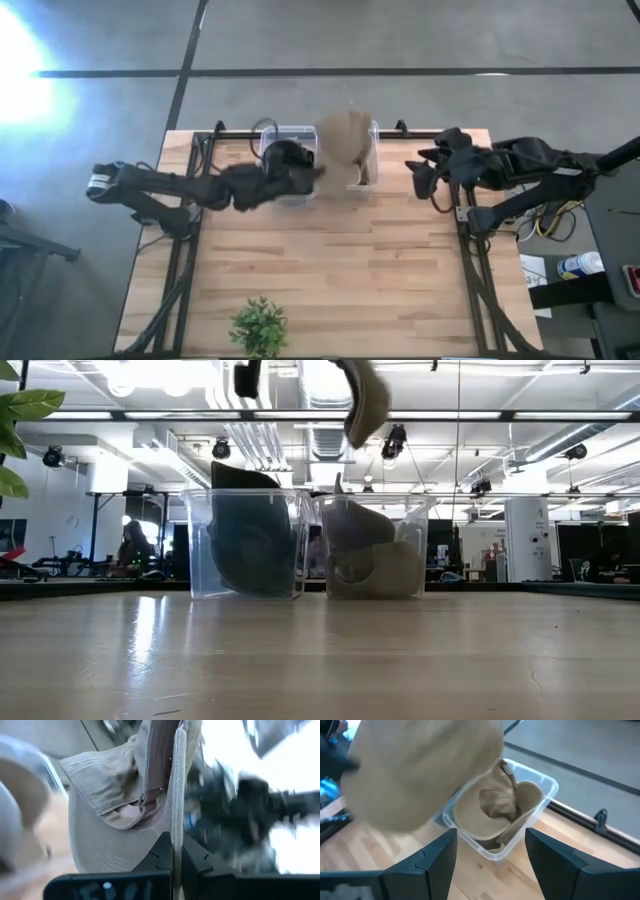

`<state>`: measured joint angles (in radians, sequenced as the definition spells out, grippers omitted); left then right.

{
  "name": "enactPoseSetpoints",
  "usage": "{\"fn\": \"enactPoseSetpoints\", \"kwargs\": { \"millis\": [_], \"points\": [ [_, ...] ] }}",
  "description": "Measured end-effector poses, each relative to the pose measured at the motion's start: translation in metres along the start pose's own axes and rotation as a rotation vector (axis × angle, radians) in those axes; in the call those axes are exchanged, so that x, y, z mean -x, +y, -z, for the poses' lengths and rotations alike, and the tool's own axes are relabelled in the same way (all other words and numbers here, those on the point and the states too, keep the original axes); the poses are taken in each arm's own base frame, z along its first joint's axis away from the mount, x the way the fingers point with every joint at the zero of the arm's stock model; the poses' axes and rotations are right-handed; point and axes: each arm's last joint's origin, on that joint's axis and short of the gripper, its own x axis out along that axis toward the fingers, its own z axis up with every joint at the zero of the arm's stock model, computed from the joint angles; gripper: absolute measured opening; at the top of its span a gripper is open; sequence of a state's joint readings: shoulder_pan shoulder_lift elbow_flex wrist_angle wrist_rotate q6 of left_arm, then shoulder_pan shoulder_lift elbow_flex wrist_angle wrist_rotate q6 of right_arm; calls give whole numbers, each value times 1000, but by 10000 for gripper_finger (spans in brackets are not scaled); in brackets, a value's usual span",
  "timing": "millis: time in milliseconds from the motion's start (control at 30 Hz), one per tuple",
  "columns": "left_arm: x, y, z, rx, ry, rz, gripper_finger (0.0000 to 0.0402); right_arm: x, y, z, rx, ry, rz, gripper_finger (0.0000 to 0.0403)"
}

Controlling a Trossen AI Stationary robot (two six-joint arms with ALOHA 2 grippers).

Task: Pick & Place hat
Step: Put the brown cap into the right transparent bin

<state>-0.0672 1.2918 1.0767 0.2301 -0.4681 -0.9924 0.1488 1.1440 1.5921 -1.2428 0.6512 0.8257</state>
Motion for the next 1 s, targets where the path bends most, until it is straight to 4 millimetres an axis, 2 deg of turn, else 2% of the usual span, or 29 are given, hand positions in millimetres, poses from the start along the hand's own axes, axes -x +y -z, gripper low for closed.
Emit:
{"fn": "enactPoseSetpoints", "kwargs": {
  "millis": [133,400,600,833,1000],
  "points": [
    [-17,14,-15,120,-133,-43,7,-6,-4,16,-51,-15,45,226],
    [-70,73,3,259,-152,-227,7,-25,4,35,-96,-25,43,226],
    [-109,100,3,260,-99,-302,8,-25,9,38,-99,-28,20,226],
    [-140,115,16,167,2,-531,10,-22,11,40,-121,-25,-3,226],
    [-147,109,18,22,64,-576,31,-21,10,40,-135,-21,-8,226]
  ]
}}
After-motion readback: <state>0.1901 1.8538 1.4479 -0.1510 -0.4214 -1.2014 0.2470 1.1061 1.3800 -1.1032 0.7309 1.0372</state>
